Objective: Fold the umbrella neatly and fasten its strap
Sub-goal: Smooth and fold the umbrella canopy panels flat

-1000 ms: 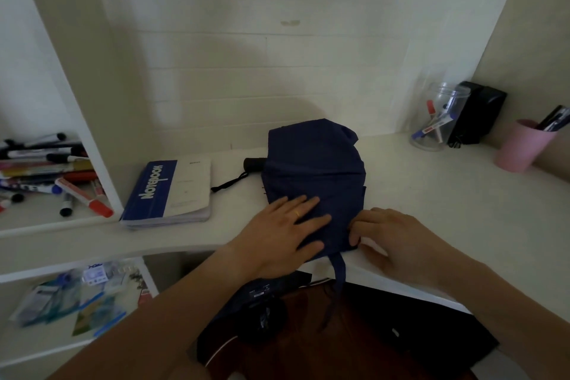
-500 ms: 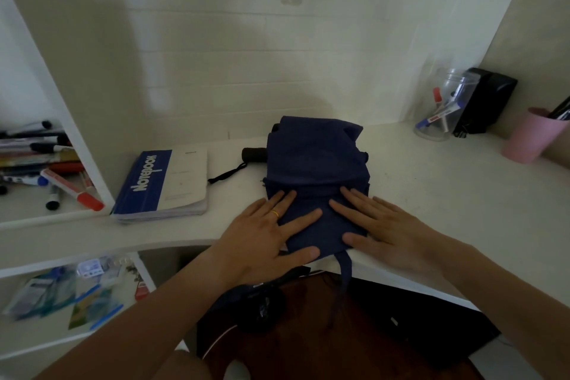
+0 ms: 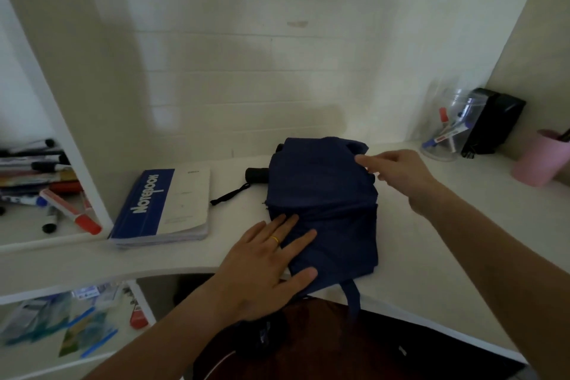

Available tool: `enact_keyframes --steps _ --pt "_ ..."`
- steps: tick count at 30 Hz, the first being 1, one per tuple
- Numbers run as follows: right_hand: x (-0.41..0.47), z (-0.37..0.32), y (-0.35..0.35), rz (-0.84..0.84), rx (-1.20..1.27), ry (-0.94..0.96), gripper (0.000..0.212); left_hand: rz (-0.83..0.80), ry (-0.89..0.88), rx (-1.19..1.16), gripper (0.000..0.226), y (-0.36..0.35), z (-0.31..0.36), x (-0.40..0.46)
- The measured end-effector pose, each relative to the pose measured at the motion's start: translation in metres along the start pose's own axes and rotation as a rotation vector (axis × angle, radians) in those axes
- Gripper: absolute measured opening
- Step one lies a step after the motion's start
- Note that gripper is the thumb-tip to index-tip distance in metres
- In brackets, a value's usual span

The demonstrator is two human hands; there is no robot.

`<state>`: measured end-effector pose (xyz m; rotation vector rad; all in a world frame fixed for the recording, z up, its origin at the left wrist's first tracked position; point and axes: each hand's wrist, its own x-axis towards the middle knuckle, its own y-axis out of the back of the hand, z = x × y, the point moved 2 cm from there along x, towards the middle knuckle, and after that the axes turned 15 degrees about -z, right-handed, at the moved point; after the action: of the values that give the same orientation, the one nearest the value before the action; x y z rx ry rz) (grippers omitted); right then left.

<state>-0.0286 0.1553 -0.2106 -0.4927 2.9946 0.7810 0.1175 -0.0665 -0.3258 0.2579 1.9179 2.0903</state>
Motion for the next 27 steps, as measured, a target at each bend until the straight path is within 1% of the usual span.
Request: enact_keyframes --steps 2,4,6,9,12,13,16,18,20,22,24,25,27 --pt "0.005 -0.011 -0.004 -0.067 0.050 -0.030 0.025 -0.001 0.002 0.000 0.068 0.000 0.000 -0.001" --pt "0.005 -0.018 -0.004 -0.082 0.078 -0.017 0.015 0.001 0.003 0.001 0.069 0.000 0.000 -0.002" --pt "0.003 -0.019 0.001 -0.076 0.116 0.035 0.009 0.006 0.000 -0.004 0.068 0.000 0.000 -0.001" --pt "-0.009 -0.014 0.007 -0.122 0.239 0.119 0.015 0.011 -0.002 0.008 0.069 0.000 0.000 -0.001" --pt "-0.034 -0.005 0.007 -0.163 0.362 0.206 0.006 0.057 -0.008 -0.006 0.073 -0.002 0.000 -0.002" --pt "-0.044 0.000 0.004 -0.177 0.384 0.228 0.009 0.070 -0.010 -0.005 0.072 -0.002 -0.001 -0.002" --pt "-0.073 0.022 -0.009 -0.203 0.272 0.259 0.017 0.087 -0.014 0.016 0.069 -0.002 -0.002 -0.003" --pt "-0.082 0.040 -0.017 -0.213 0.183 0.270 0.028 0.084 -0.014 0.020 0.069 0.000 -0.001 -0.004" --pt "-0.088 0.054 -0.024 -0.220 0.079 0.286 0.044 0.081 -0.020 0.019 0.067 0.002 -0.001 -0.004" --pt "-0.091 0.065 -0.030 -0.198 -0.008 0.312 0.057 0.068 -0.027 -0.012 0.066 0.004 0.000 -0.005" --pt "-0.092 0.074 -0.037 -0.133 -0.064 0.333 0.059 0.081 -0.027 -0.092 0.067 0.006 0.000 -0.008" --pt "-0.092 0.077 -0.039 -0.096 -0.105 0.342 0.058 0.121 -0.005 -0.149 0.068 0.008 0.001 -0.010" --pt "-0.091 0.081 -0.043 -0.051 -0.184 0.365 0.056 0.291 0.103 -0.292 0.068 0.012 0.002 -0.016"
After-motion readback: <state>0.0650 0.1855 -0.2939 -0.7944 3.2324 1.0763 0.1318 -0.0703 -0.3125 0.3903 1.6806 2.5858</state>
